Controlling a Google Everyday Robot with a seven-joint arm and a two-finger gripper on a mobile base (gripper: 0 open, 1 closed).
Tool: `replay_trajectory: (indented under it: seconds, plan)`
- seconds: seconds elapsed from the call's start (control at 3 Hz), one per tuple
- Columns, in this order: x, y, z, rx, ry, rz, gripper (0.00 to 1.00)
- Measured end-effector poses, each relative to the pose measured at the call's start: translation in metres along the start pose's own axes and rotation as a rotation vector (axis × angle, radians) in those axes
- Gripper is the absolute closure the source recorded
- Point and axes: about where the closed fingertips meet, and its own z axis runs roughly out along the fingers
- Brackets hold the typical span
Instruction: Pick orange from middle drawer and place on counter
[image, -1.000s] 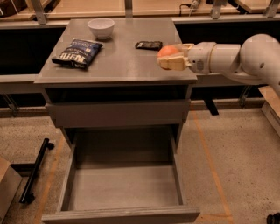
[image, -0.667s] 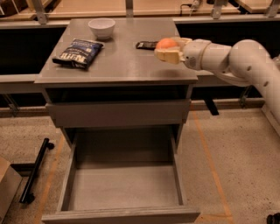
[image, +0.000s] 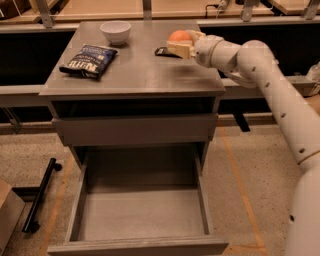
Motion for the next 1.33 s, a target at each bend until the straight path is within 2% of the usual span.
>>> replay_trajectory:
  seconds: [0.33,0.67,1.0,1.33]
  plan:
    - [0.011,0.011,0.026,-0.043,0.005,0.031,0.36]
    - [0.038,0.038,0.031,-0.135,0.105,0.064,0.04]
    - [0.077,0.067,0.022,-0.198,0.226,0.094,0.0]
    - [0.077,0.067,0.022,-0.199,0.226,0.094,0.0]
